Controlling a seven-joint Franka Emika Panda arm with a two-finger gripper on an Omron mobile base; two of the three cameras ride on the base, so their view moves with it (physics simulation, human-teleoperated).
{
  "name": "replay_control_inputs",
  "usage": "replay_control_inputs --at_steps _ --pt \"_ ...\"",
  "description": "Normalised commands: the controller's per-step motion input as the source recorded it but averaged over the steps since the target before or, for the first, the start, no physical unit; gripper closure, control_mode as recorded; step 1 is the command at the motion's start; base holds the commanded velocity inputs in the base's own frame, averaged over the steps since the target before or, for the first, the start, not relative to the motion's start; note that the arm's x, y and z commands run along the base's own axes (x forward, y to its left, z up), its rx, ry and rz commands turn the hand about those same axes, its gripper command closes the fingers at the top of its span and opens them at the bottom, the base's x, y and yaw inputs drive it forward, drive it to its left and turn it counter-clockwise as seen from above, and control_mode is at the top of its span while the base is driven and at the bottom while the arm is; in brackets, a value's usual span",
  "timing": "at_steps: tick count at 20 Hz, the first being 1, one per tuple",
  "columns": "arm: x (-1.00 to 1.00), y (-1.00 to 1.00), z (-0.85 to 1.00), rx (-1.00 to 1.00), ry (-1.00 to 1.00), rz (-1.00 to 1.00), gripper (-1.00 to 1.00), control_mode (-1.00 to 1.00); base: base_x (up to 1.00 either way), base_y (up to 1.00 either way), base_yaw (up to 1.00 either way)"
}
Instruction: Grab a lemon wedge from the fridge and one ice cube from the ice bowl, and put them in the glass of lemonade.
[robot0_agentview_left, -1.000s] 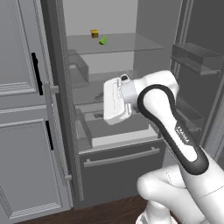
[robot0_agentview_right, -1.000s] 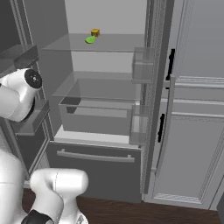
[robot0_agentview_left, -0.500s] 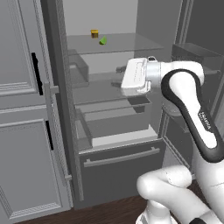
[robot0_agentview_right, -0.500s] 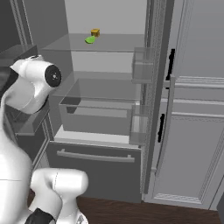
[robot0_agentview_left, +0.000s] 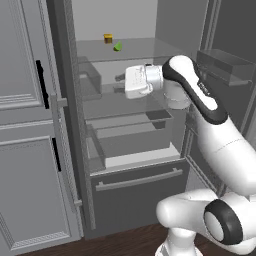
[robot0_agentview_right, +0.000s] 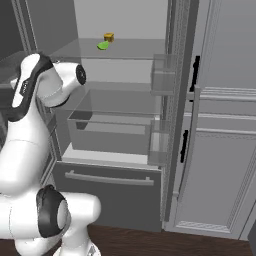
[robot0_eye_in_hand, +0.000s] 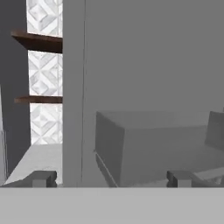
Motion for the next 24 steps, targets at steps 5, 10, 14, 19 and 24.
replay_control_inputs --at_steps 5,10,14,19,24 --pt "0.69 0.55 -0.09 0.00 -0.04 0.12 -1.00 -1.00 0.00 0.00 0.00" --pt "0.79 0.75 -0.19 -0.04 -0.02 0.03 -1.00 -1.00 0.00 0.00 0.00" --pt "0.42 0.70 -0.13 -0.07 0.00 0.00 -1.00 -1.00 0.00 0.00 0.00" --pt "-0.41 0.00 0.12 -0.03 -0.04 0.00 -1.00 -1.00 0.00 0.00 0.00" --pt "-1.00 -0.33 0.04 0.00 -0.25 -0.05 -1.00 -1.00 0.00 0.00 0.00"
